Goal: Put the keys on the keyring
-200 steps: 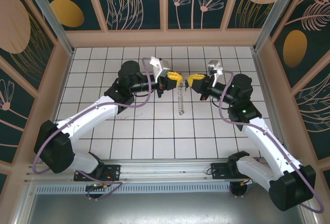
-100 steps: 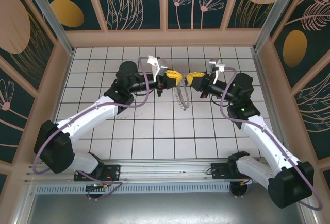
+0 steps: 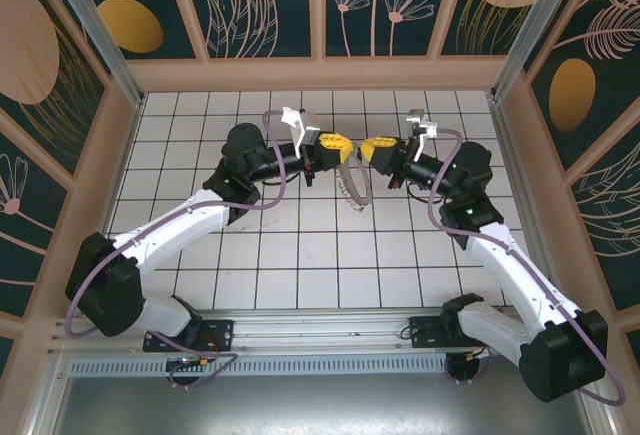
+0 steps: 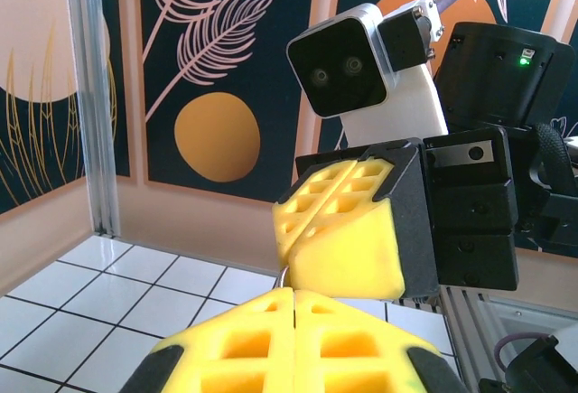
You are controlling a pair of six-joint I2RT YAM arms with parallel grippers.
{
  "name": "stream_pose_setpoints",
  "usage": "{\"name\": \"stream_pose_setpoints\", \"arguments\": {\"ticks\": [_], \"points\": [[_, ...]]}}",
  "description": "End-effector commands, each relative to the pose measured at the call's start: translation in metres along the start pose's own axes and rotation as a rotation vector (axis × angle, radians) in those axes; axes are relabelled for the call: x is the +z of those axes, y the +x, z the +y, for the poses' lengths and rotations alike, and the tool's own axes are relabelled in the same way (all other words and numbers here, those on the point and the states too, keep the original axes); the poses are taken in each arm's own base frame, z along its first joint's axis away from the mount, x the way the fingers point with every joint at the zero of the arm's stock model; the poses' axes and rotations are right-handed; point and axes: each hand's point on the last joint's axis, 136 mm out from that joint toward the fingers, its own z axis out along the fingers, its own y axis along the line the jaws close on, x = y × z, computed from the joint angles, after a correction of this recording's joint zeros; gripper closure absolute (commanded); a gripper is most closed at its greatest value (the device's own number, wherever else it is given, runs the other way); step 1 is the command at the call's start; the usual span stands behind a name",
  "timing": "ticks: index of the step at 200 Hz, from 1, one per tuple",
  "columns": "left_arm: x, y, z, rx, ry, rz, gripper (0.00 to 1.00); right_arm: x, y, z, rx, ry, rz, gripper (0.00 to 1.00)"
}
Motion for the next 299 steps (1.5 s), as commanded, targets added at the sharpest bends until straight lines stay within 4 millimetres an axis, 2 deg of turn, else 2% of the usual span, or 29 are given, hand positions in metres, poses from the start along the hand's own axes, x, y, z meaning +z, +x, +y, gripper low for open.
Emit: {"name": "stream_pose_setpoints", "arguments": {"ticks": [1,39,69,113,140,169,188,224,255,280,299], "points": [[-0.002,-0.019,-0.017,0.041,0.061,-0.058,1.0,0.001,-0.022,0.018,-0.042,-0.059,-0.053,1.0],[-0.001,-0.016,-0.016,0.035,0.065,-0.053,1.0,0.002,-0.03,0.026,-0.056,-0.079,-0.068,1.0],[-0.001,-0.016,-0.016,0.038,0.061,-0.054,1.0,0.0,-0.032,0.023,-0.071,-0.045,-0.074,1.0],[-0.002,-0.016,-0.017,0.04,0.061,-0.055,1.0,-0.022,-0.034,0.01,-0.065,0.076,-0.096,1.0],[-0.002,-0.017,-0.017,0.044,0.06,-0.057,1.0,-0.038,-0.022,-0.007,-0.007,0.172,-0.101,1.0],[-0.004,-0.018,-0.018,0.045,0.059,-0.06,1.0,-0.049,0.01,-0.032,0.07,0.273,-0.055,1.0],[-0.005,-0.021,-0.02,0.049,0.06,-0.067,1.0,-0.056,0.038,-0.053,0.131,0.359,-0.011,1.0],[-0.006,-0.022,-0.021,0.044,0.064,-0.077,1.0,-0.076,0.114,-0.101,0.301,0.549,0.073,1.0],[-0.006,-0.022,-0.021,0.04,0.065,-0.083,1.0,-0.095,0.17,-0.13,0.429,0.677,0.102,1.0],[-0.006,-0.022,-0.021,0.037,0.065,-0.085,1.0,-0.103,0.197,-0.148,0.498,0.752,0.123,1.0],[-0.007,-0.022,-0.021,0.035,0.065,-0.085,1.0,-0.105,0.211,-0.158,0.528,0.788,0.147,1.0]]}}
